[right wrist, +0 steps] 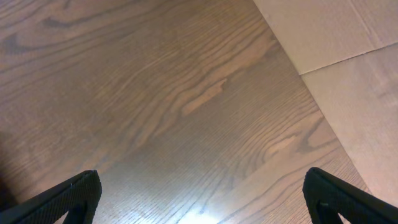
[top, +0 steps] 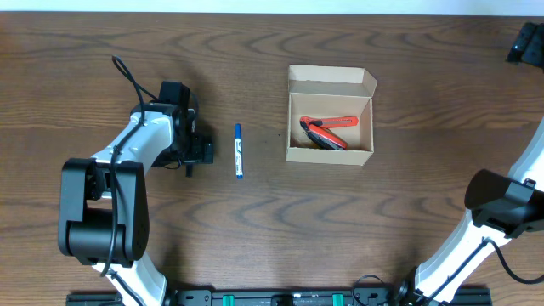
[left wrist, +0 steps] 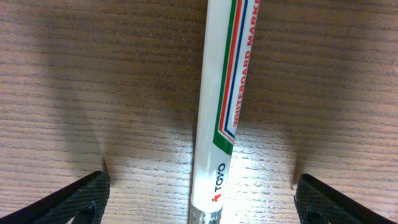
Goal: Pack container
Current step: 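Lower the left gripper and grasp the black-capped marker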
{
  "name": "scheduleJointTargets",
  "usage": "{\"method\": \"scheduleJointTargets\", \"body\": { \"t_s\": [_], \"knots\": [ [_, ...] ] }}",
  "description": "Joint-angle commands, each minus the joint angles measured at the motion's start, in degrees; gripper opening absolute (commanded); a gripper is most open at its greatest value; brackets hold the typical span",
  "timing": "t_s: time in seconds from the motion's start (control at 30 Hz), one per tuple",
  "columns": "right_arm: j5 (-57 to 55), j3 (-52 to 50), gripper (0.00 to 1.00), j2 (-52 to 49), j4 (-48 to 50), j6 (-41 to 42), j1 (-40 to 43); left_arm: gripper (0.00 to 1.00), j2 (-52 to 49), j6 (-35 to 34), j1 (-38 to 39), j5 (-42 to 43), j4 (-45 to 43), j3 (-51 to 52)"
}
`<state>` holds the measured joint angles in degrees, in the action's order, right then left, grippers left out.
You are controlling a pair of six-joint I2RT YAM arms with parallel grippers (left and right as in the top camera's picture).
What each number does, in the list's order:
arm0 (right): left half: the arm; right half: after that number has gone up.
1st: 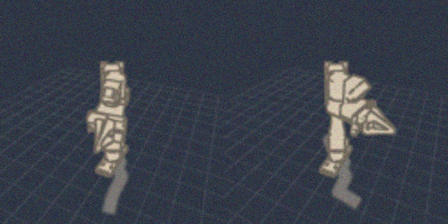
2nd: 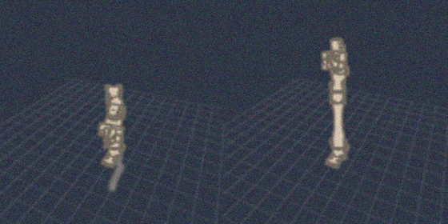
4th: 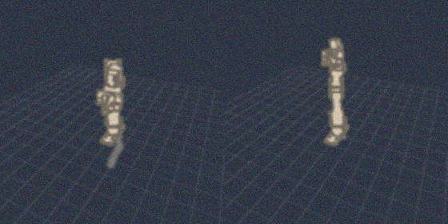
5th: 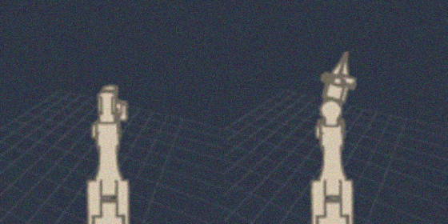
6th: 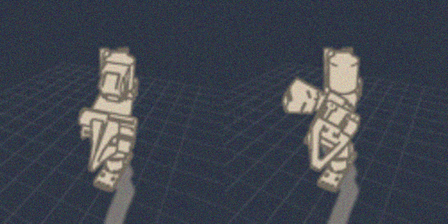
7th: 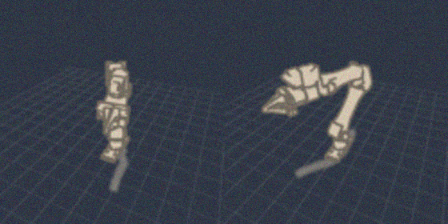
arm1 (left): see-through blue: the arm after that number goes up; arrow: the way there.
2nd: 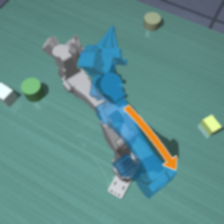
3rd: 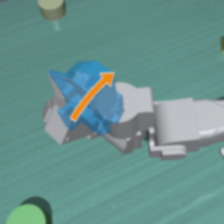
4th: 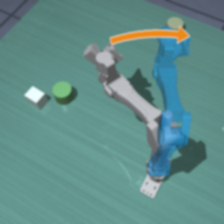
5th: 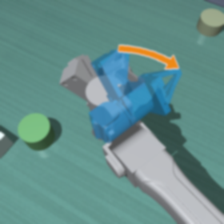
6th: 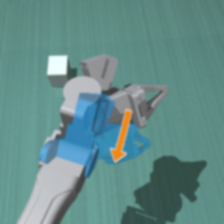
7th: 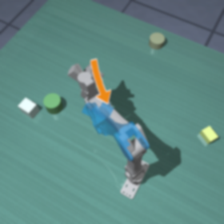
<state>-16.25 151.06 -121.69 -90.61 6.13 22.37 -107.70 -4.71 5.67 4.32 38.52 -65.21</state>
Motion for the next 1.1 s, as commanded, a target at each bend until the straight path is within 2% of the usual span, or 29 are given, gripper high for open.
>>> {"method": "scheduleJointTargets", "body": {
  "t_s": [0.0,0.63,1.07],
  "knots": [
    [-0.2,-0.1,0.99,1.6,-0.1,0.9,0.0,0.95,-0.8,-0.7,-0.1,-0.2,-0.1,0.2],
    [-0.2,-0.1,0.99,1.6,-0.1,0.9,0.1,0.95,-1.0,-0.2,-0.1,-0.2,-3.3,0.2],
    [-0.2,-0.1,0.99,1.6,-0.1,0.9,0.1,0.95,-6.4,-0.2,0.0,0.1,-3.0,0.2]
  ]
}}
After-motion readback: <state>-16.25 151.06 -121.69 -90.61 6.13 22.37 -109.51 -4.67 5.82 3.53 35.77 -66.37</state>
